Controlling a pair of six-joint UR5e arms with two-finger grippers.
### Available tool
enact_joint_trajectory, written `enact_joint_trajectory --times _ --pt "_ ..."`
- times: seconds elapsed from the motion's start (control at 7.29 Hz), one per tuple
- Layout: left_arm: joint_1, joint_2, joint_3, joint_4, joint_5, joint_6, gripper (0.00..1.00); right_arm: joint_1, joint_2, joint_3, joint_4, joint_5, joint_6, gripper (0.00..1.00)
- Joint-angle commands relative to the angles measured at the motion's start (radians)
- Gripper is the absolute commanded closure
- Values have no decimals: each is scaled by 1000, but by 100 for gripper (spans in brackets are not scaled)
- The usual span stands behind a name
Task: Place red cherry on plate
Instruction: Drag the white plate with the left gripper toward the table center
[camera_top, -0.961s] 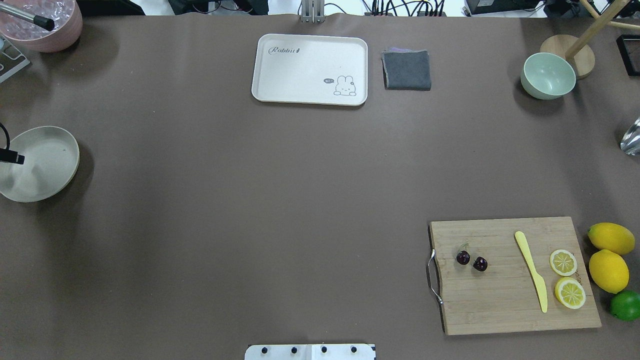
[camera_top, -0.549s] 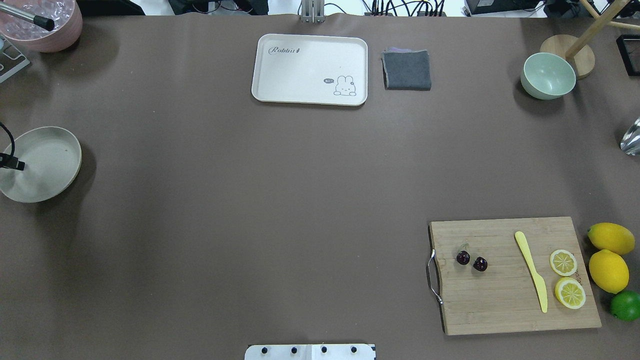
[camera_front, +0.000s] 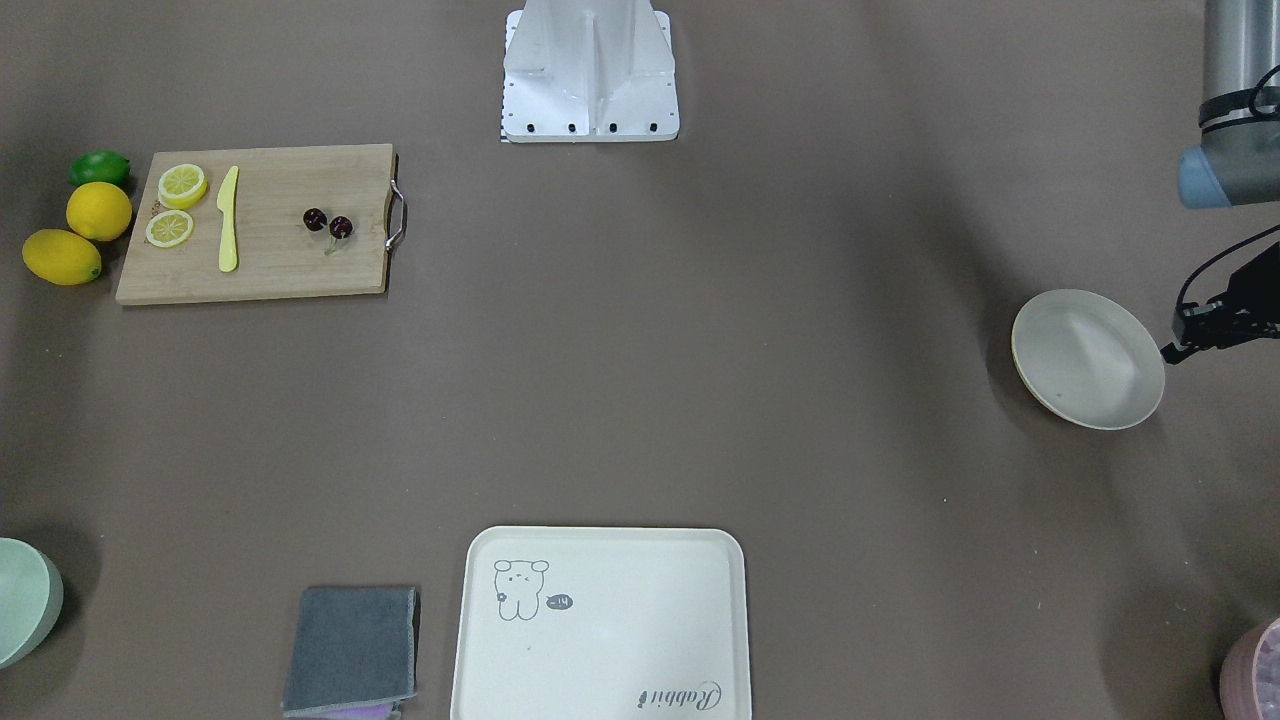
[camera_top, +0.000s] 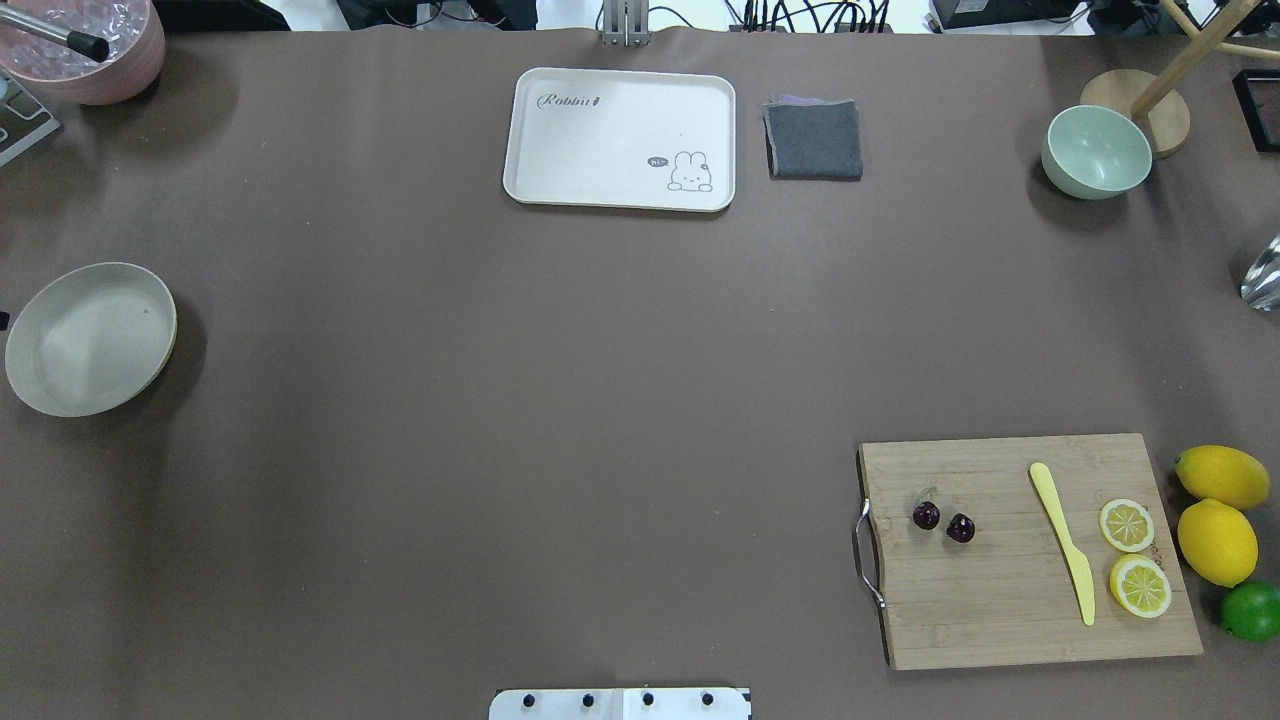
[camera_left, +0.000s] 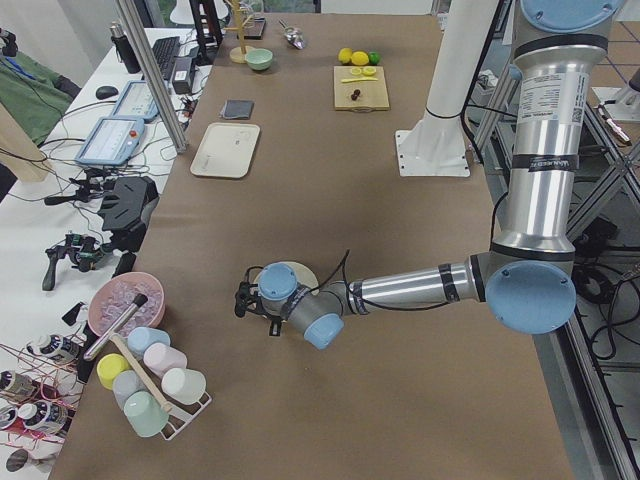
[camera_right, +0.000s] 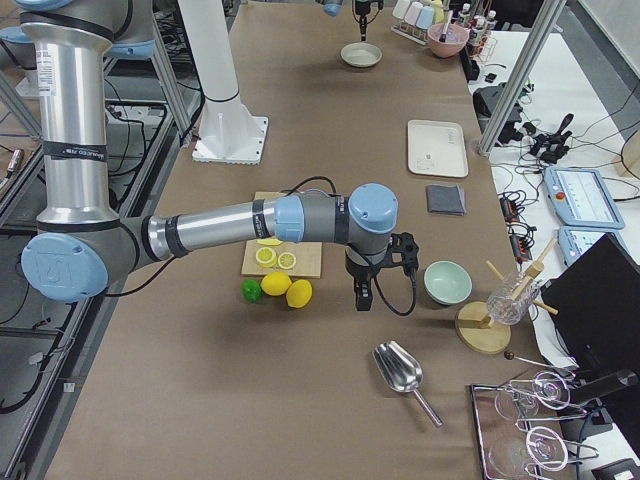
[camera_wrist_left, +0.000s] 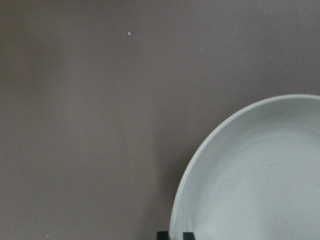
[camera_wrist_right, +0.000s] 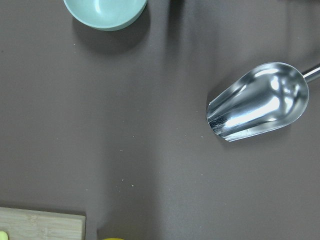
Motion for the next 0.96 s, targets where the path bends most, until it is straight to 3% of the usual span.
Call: enact_joint_trajectory --times 0.0,0.27,0.41,0.55,0.82 --pt "-46 -17 -37 77 -42 1 100 0 -1 1 0 0 0 0" --pt "-46 -10 -36 72 -39 3 100 0 -1 1 0 0 0 0" --pt "-39 -13 -28 71 -34 4 53 0 -2 1 0 0 0 0" --pt "-30 -7 -25 66 -33 3 40 0 -2 1 0 0 0 0" --pt "5 3 -21 62 -7 3 38 0 -4 9 0 2 0 0"
